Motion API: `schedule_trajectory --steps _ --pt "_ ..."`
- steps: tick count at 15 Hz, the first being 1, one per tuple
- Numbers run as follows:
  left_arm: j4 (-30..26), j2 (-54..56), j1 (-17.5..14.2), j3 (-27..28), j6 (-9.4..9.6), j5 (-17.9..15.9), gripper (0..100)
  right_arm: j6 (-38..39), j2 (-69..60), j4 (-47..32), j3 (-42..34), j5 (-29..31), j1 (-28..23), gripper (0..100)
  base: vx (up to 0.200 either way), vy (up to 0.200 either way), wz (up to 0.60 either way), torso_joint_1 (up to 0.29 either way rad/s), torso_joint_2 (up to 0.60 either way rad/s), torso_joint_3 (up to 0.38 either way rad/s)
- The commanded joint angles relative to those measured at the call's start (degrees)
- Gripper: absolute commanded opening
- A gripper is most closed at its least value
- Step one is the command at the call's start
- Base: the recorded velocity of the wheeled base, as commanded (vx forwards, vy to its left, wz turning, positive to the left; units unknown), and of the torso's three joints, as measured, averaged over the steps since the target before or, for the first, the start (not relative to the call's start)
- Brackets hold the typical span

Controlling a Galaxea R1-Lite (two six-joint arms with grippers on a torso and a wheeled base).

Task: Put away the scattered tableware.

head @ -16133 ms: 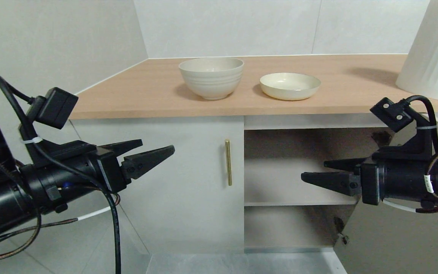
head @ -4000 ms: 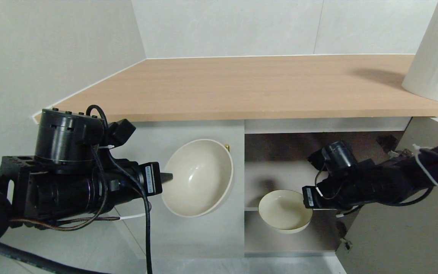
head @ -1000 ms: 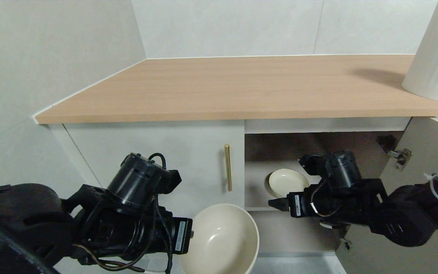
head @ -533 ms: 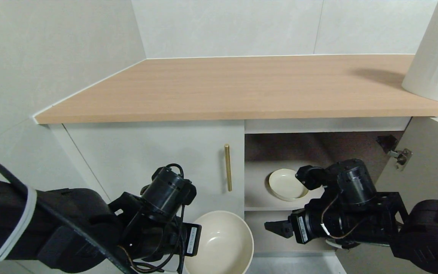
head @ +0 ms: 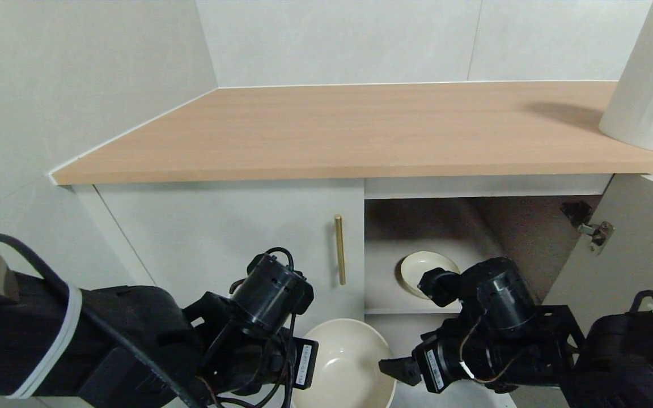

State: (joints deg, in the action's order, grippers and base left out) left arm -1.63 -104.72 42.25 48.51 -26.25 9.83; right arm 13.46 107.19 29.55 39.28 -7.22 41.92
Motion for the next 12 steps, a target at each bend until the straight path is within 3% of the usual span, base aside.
schedule_trajectory --steps 1,6,7,12 --pt "0.1 0.5 0.6 -0.1 -0.03 0.4 0 0.0 2.5 1.0 0.1 0.2 0.4 100 0.000 0.000 0.00 0.000 0.00 0.000" --pt "0.1 0.2 1.3 -0.3 -0.03 1.2 0 0.1 3.7 4.6 -0.3 2.3 0.4 100 0.000 0.000 0.00 0.000 0.00 0.000" --pt "0.1 0.2 1.3 -0.3 -0.03 1.2 0 0.1 3.7 4.6 -0.2 2.3 0.4 0 0.000 0.000 0.00 0.000 0.00 0.000" --pt "0.1 0.3 1.3 -0.3 -0.12 1.2 0 0.2 3.6 4.6 -0.3 2.3 0.4 0 0.000 0.000 0.00 0.000 0.00 0.000"
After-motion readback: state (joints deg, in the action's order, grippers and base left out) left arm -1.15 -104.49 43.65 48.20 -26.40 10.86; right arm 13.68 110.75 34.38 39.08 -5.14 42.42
